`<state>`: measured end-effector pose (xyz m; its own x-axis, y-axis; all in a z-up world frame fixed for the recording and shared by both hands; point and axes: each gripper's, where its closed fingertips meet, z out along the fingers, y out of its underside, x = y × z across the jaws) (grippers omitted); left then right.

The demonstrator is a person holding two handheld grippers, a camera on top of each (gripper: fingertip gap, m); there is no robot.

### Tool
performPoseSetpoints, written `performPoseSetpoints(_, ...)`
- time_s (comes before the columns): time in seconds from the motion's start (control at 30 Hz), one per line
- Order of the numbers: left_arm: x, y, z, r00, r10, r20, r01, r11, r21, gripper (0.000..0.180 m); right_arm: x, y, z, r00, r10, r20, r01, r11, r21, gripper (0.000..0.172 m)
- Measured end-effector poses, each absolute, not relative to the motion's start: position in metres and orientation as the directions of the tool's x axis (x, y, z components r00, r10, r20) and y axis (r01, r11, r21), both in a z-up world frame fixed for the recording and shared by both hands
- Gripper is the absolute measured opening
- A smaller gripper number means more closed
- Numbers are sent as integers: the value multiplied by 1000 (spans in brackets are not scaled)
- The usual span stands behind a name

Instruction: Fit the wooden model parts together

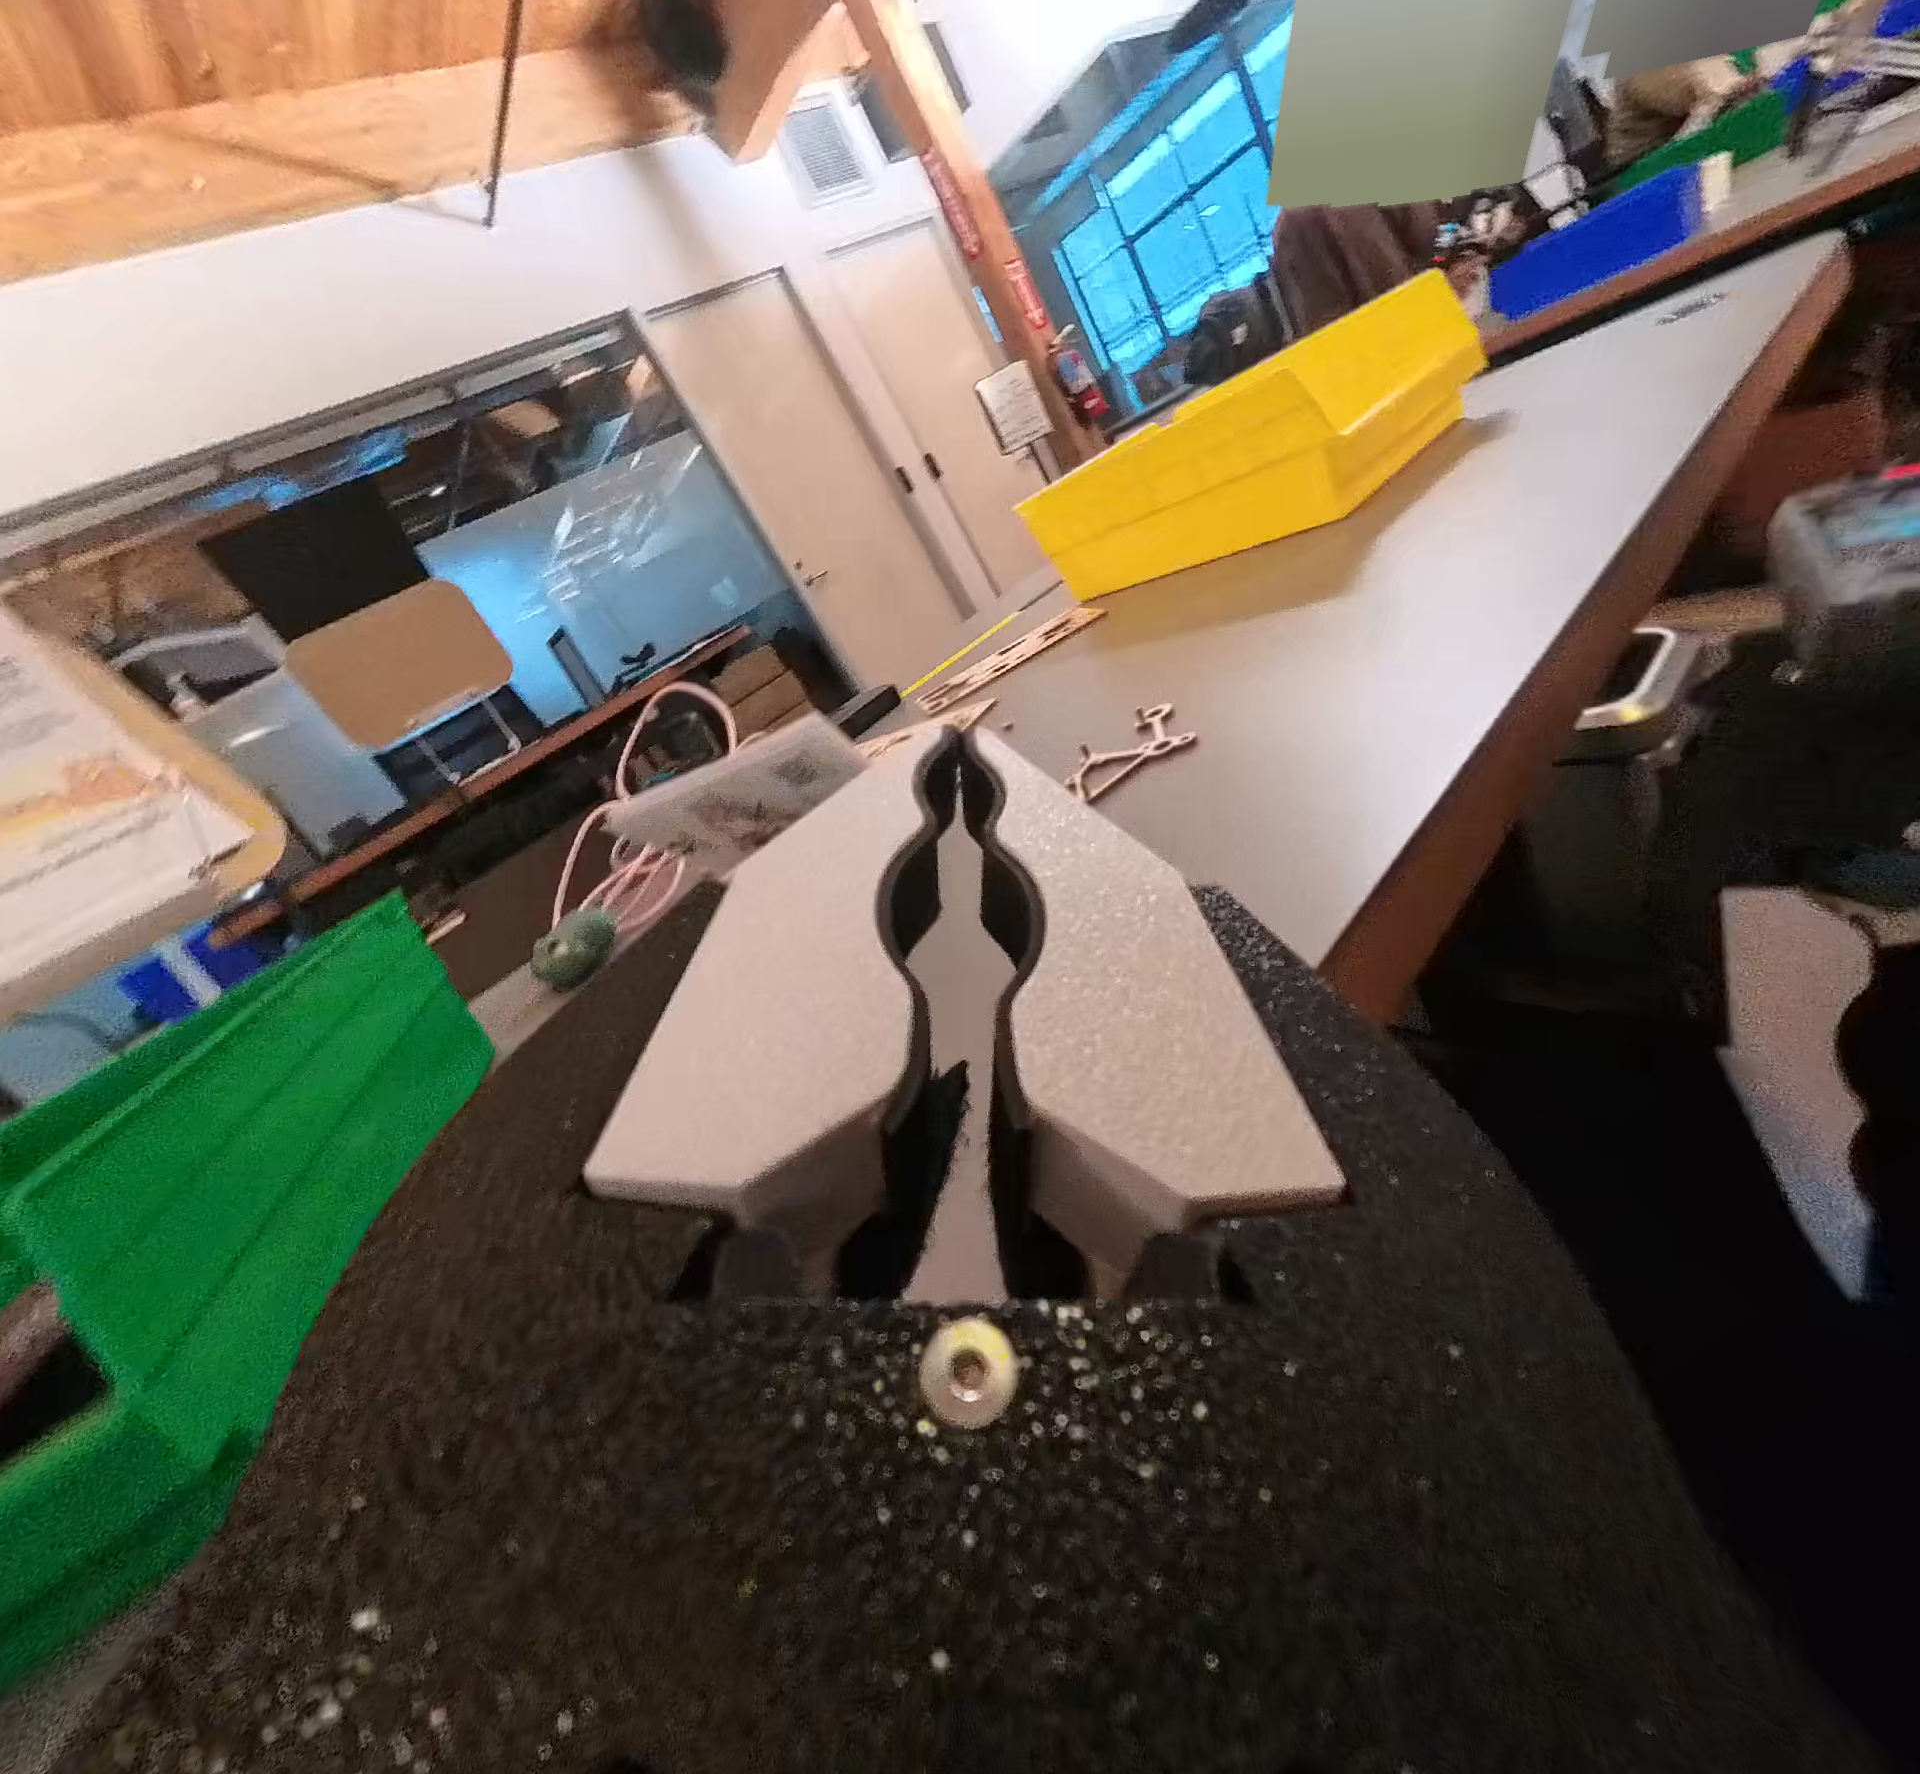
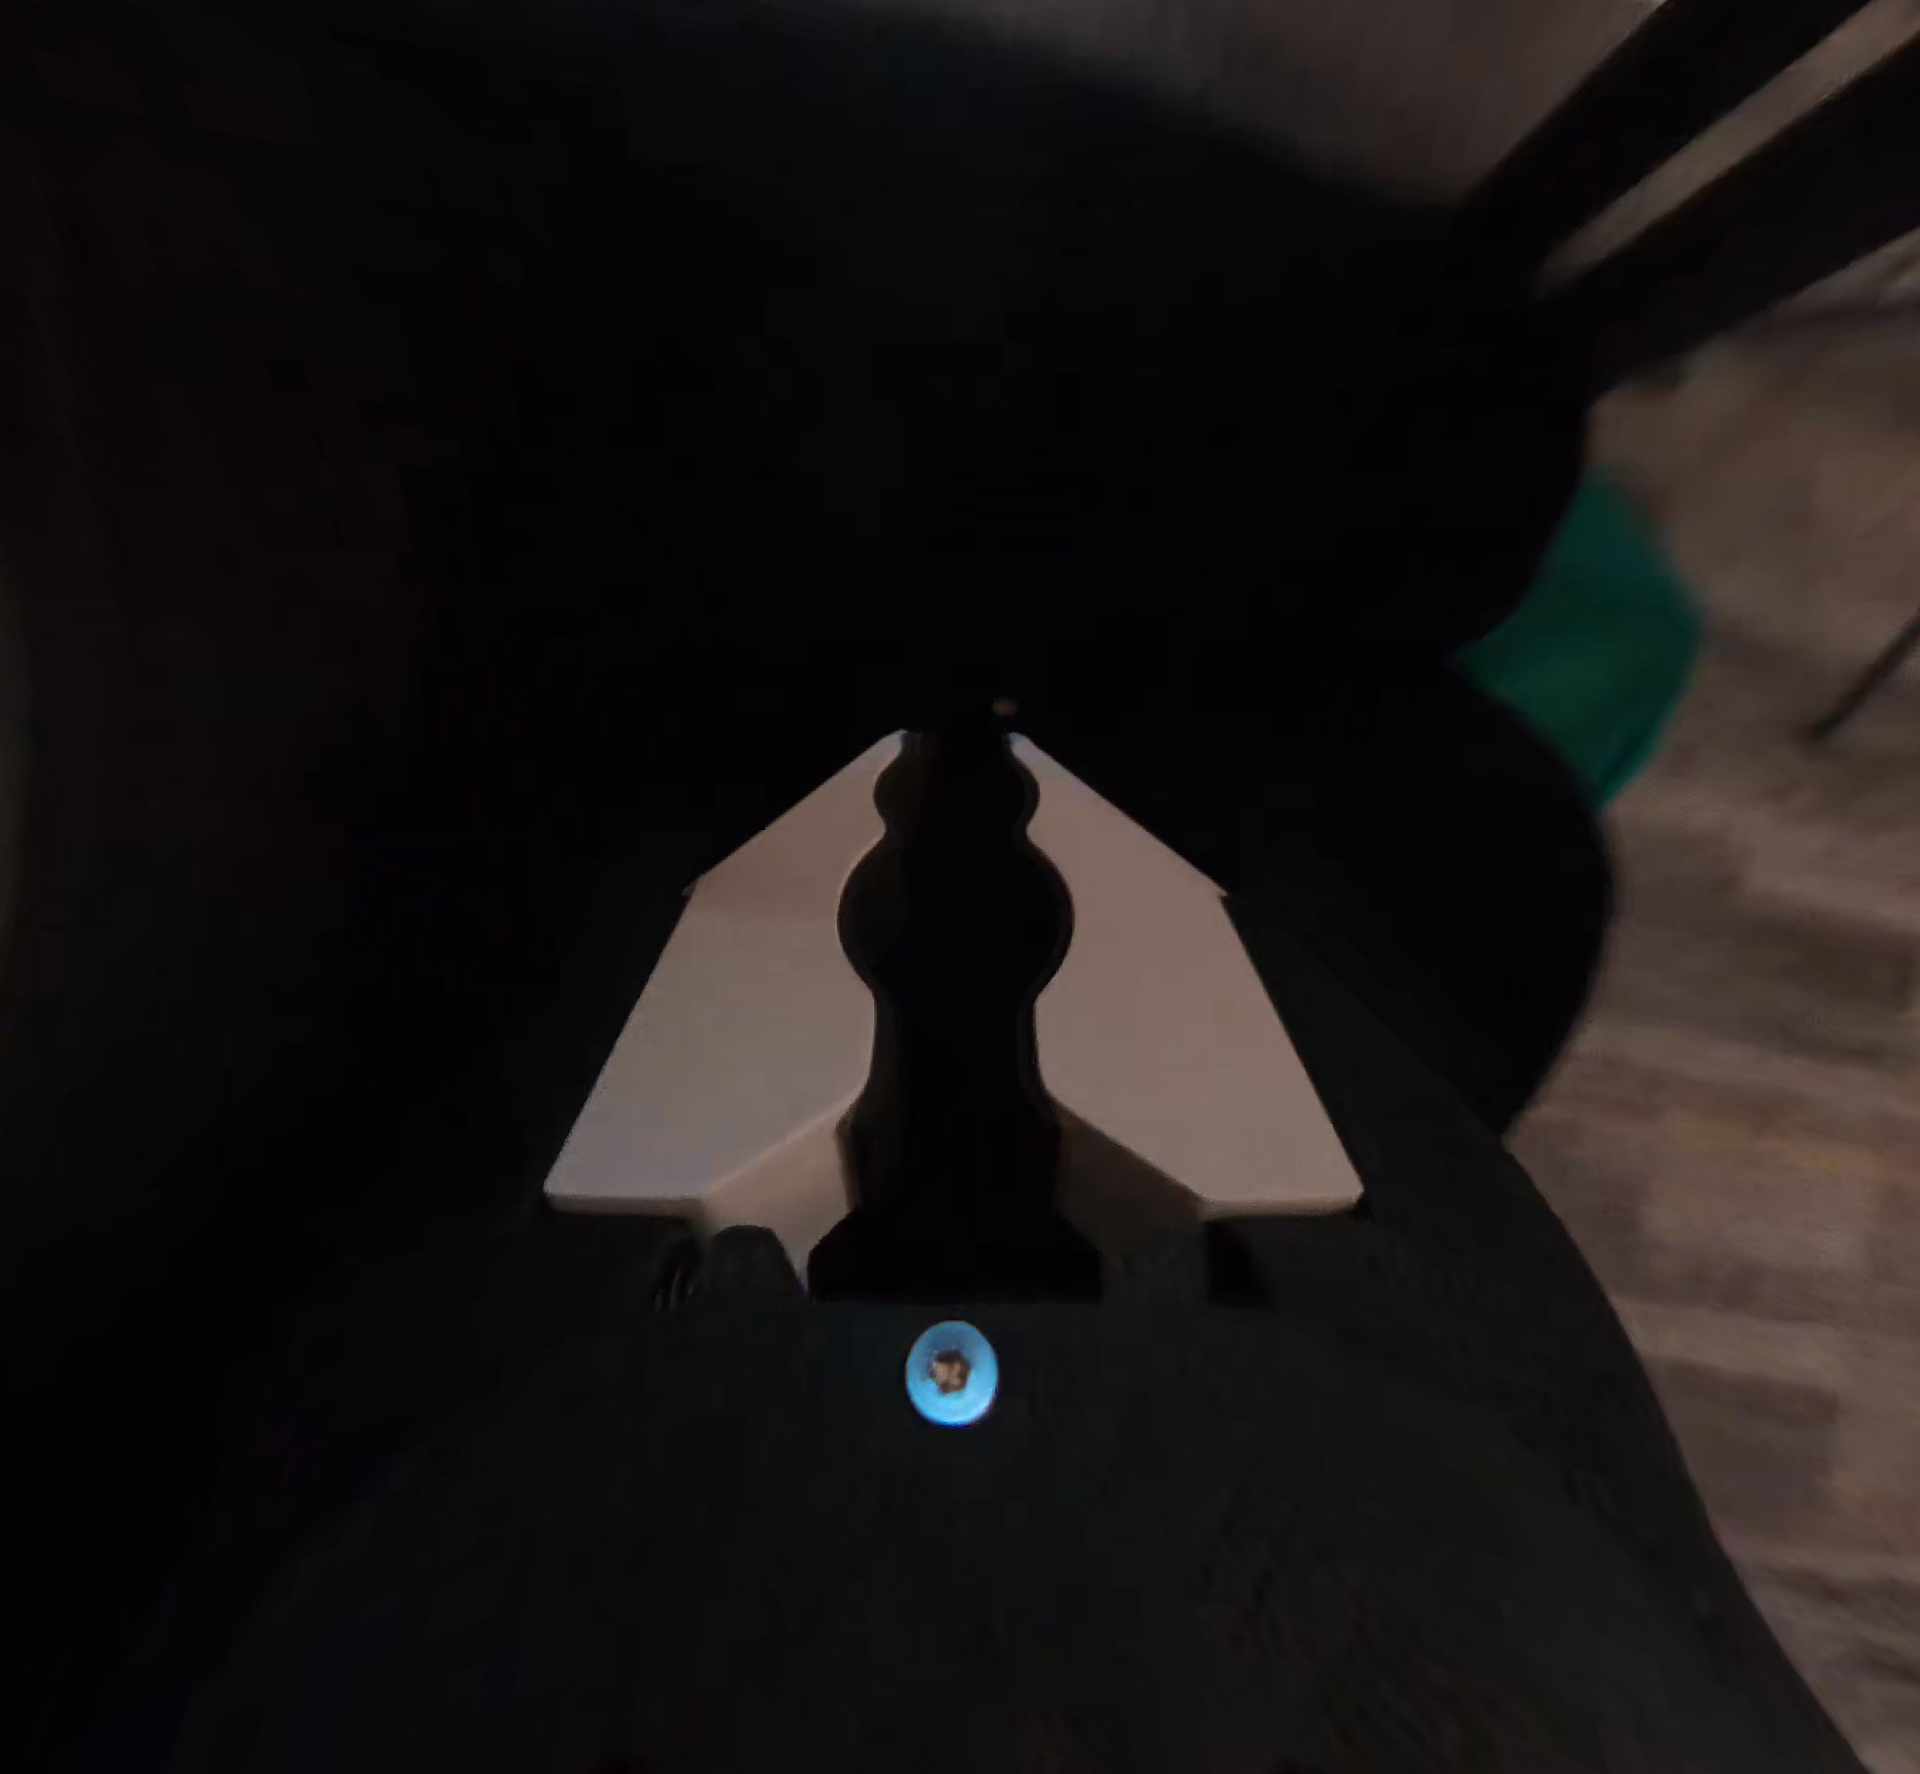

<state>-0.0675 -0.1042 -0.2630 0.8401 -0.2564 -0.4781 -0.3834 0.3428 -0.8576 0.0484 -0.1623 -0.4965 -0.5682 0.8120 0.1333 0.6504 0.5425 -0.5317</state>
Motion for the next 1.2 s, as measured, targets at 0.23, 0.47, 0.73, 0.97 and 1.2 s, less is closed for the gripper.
performPoseSetpoints(0.23, -104, -120, -261, 909, -171, -379, -312, 321, -894, 0, 24, -160, -524, -613, 788, 47, 705, 574, -416, 15)
performPoseSetpoints(0.47, -118, -130, -251, 933, -152, -326, -257, 353, -900, 0, 17, -158, -539, -628, 778, -9, 762, 612, -215, 21)
performPoseSetpoints(0.73, -112, -127, -249, 927, -189, -323, -237, 373, -897, 0, 22, -156, -564, -714, 700, -23, 697, 713, 73, 13)
performPoseSetpoints(0.97, -105, -128, -247, 914, -205, -349, -250, 391, -886, 0, 14, -158, -540, -716, 693, 84, 682, 720, -125, 4)
performPoseSetpoints(1.2, -103, -124, -250, 921, -238, -307, -204, 379, -903, 0, 31, -154, -505, -588, 798, 130, 685, 577, -445, 4)
